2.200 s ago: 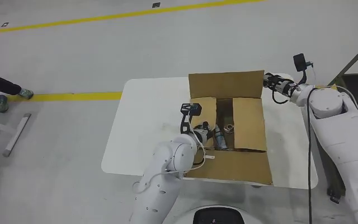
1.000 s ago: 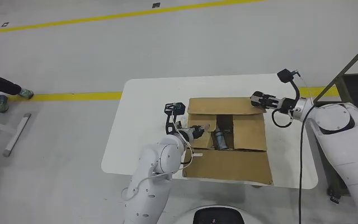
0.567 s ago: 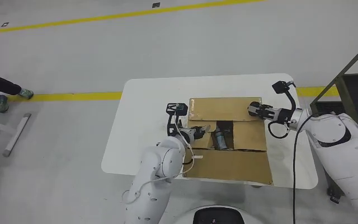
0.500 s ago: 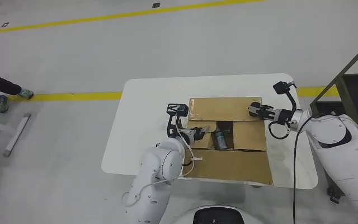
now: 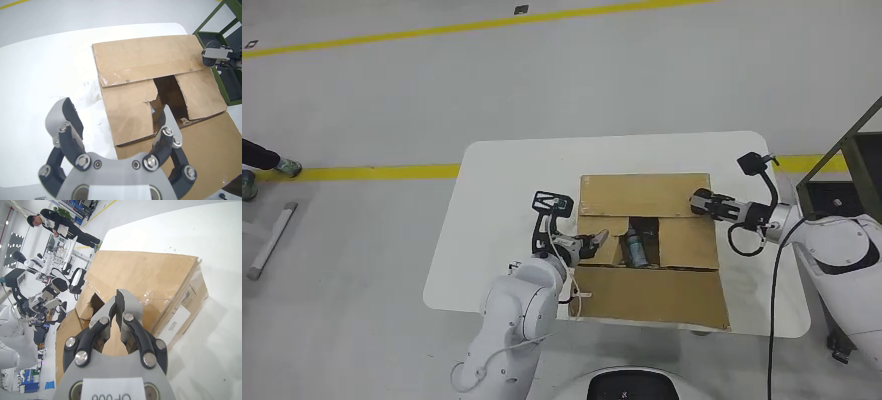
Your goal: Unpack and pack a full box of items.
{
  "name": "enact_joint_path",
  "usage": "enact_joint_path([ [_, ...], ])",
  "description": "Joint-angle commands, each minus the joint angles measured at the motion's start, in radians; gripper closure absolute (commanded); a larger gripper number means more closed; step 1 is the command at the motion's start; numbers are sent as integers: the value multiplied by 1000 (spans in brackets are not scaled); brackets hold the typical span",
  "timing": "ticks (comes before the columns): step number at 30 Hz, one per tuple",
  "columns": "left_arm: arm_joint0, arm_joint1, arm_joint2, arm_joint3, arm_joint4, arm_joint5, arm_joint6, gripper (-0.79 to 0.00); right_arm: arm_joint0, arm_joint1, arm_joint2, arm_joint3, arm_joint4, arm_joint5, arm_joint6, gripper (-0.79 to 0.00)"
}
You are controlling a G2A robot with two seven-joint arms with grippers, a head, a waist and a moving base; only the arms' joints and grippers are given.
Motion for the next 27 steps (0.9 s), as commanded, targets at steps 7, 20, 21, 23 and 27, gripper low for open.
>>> enact_joint_path([
  [7,47,15,8,-76,146,-69,41,-785,-16,5,2,-6,24,-14,3,0],
  [20,345,53,-108,-312,393,-90,76,-785,2,4,-36,-2,12,-3,-14,0],
  [21,367,55,-112,-316,397,-99,77,-785,5,4,-39,1,10,-3,-13,0],
  [23,405,60,-119,-318,437,-119,80,-785,10,4,-47,5,5,-5,-12,0],
  [27,467,67,-116,-294,461,-160,71,-785,19,4,-58,14,4,-5,-16,0],
])
